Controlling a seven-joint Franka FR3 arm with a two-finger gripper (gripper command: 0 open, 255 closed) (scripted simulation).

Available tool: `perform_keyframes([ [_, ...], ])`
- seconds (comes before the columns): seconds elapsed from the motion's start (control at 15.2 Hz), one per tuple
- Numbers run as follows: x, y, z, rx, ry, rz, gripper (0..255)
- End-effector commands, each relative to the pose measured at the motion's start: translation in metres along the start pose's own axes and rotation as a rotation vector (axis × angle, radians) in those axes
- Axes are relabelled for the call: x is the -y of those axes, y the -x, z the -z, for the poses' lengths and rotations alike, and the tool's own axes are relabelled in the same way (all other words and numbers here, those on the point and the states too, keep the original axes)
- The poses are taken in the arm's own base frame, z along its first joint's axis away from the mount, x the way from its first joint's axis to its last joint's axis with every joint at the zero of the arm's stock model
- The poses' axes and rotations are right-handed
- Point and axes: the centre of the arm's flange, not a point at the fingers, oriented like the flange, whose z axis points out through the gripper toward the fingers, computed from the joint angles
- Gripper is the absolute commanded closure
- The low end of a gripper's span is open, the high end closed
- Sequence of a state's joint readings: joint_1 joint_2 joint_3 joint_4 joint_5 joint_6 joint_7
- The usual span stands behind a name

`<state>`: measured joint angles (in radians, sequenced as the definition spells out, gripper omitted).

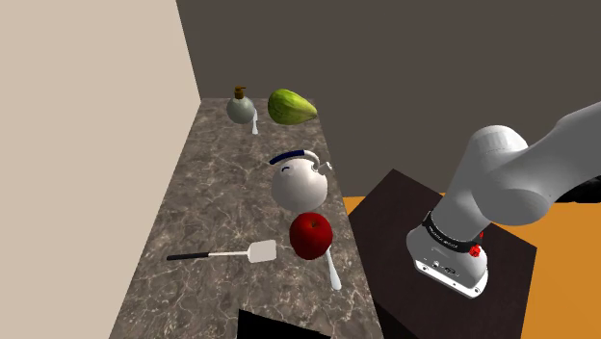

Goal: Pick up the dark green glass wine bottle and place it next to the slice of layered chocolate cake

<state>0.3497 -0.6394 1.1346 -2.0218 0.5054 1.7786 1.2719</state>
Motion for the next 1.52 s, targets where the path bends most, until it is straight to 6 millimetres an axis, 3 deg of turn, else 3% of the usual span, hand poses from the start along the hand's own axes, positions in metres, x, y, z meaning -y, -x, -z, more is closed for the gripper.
perform_keyframes([
  [0.0, -0.001, 0.001, -0.011, 0.000, -0.001, 0.000, 255],
  [0.66, -0.004, 0.005, -0.063, 0.000, -0.001, 0.000, 255],
  [1.12, -0.004, 0.005, -0.063, 0.000, -0.001, 0.000, 255],
  [1.19, -0.004, 0.006, -0.063, 0.000, -0.001, 0.000, 0],
  [1.45, -0.004, 0.006, -0.063, 0.000, -0.001, 0.000, 0],
])
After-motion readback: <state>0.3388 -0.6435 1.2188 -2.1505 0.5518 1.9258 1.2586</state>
